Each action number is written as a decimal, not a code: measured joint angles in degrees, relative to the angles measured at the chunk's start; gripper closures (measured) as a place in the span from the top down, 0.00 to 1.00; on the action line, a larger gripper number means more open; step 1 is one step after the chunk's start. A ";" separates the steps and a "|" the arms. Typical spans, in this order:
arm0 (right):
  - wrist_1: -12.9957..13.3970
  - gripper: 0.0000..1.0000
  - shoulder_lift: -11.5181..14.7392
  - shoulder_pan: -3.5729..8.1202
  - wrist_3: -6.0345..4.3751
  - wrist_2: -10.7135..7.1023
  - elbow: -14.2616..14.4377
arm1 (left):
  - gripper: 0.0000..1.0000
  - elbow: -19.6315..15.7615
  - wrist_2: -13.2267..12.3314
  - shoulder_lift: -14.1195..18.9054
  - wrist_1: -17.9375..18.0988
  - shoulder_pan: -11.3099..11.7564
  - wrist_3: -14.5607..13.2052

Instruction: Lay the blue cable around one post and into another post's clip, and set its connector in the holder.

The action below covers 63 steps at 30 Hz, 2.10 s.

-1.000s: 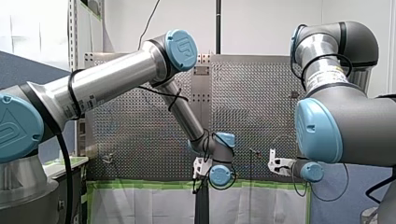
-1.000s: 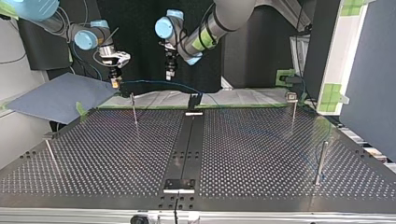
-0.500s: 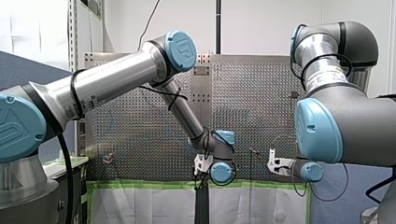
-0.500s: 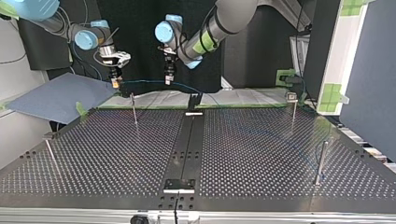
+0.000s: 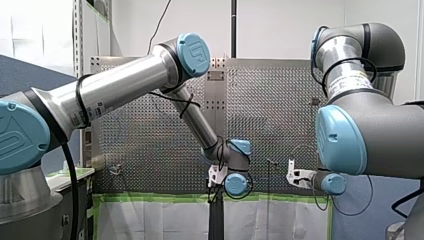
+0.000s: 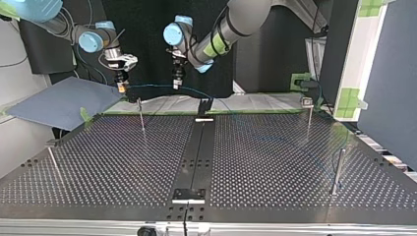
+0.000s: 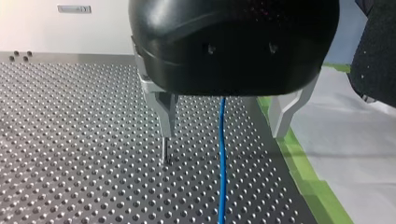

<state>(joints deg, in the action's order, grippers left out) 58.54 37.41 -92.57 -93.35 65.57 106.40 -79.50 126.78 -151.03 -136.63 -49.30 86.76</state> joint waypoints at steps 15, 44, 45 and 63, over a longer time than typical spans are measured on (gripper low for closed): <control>-0.34 0.00 0.00 -0.15 0.43 0.12 0.00 | 0.58 -0.01 -2.14 0.00 1.48 0.06 -0.24; -0.43 0.00 0.00 -0.16 0.48 0.11 0.00 | 0.02 -0.02 -1.31 -0.03 0.75 -0.05 -5.59; -0.45 0.00 0.00 -0.15 0.52 0.13 0.00 | 0.02 -0.03 -1.32 -0.03 0.74 -0.05 -5.57; -0.70 0.00 0.00 -0.26 0.91 0.48 0.00 | 0.31 -0.02 -1.34 -0.07 0.93 0.18 -4.07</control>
<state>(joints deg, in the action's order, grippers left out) 57.84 37.41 -92.83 -92.44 66.05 106.40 -79.52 125.45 -151.10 -135.70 -49.12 82.68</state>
